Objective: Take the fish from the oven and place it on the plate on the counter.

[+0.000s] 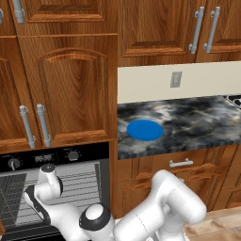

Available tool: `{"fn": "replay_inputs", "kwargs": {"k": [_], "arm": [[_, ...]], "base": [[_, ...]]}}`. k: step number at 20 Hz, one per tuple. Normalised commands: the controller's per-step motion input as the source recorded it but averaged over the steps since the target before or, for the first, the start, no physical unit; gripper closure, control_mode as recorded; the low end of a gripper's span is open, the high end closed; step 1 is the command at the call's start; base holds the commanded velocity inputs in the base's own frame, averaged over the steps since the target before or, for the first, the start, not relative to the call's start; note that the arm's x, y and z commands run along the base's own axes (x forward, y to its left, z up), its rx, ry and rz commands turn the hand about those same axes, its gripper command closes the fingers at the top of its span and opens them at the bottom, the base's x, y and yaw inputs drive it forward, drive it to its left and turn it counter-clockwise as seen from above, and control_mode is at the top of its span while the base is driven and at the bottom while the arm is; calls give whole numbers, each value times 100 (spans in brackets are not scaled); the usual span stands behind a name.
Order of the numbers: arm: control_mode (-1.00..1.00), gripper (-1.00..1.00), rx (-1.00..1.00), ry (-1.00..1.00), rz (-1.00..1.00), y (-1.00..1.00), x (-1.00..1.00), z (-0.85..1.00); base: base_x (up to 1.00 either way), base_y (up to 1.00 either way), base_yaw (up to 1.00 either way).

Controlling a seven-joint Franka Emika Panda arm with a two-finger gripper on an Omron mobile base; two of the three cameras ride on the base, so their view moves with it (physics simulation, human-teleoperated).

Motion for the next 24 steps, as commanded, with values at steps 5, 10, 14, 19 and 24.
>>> {"fn": "replay_inputs", "kwargs": {"k": [5,10,14,19,24], "arm": [[-100,-100,6,-2,-16,0,0,0],[-100,-100,9,-5,-19,0,3,5],[-100,-100,8,-7,-22,0,16,6],[-100,-100,2,-7,-24,0,15,0],[-100,-100,0,-4,-26,0,17,-3]], "base": [[0,0,0],[0,0,0],[0,0,0],[0,0,0],[0,0,0]]}}
